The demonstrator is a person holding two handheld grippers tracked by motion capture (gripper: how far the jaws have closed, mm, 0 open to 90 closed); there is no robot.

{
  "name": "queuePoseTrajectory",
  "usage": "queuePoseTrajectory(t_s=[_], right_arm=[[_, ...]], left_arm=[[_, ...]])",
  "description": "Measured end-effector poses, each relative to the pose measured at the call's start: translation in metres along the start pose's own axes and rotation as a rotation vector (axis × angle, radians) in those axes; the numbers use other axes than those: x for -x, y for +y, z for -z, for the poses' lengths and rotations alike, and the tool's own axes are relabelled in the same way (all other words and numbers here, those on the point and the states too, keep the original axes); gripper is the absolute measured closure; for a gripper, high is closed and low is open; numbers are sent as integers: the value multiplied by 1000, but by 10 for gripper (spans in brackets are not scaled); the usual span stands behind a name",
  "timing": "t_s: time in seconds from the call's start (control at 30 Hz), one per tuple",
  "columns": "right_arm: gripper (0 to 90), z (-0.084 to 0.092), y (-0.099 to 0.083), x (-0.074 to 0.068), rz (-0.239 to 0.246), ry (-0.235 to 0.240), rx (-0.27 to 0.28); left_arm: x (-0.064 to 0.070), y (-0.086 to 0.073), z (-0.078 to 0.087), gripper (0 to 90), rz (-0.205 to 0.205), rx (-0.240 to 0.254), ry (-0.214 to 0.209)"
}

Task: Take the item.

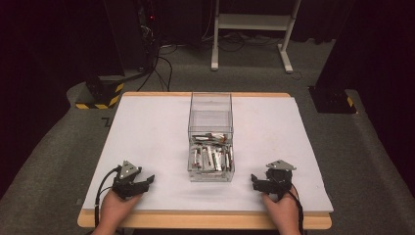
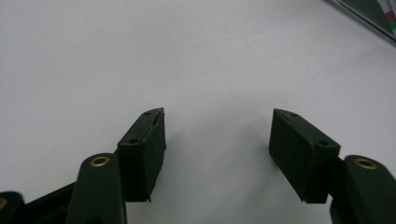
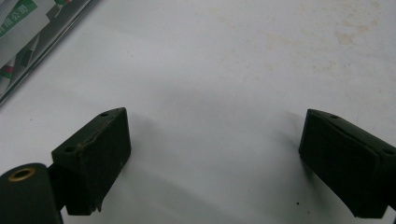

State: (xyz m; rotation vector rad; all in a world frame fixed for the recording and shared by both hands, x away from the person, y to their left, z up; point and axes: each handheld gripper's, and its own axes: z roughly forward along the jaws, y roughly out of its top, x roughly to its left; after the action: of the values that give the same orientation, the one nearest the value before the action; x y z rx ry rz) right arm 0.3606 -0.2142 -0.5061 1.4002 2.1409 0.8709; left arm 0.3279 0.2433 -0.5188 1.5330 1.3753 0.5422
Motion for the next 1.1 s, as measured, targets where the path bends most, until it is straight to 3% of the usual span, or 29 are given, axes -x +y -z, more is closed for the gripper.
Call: queuePoseTrajectory(t_s=[0.83,1.0,1.1], right_arm=[[85,0,0,0,-6,2,-4],[85,0,0,0,-5,2,-4],[85,0,0,0,-6,2,-5]], left_arm=[[0,0,0,362,0,-4,-3],[-1,1,1,288,-15,-27,-5],[-2,4,1,286,23,-35,-5]])
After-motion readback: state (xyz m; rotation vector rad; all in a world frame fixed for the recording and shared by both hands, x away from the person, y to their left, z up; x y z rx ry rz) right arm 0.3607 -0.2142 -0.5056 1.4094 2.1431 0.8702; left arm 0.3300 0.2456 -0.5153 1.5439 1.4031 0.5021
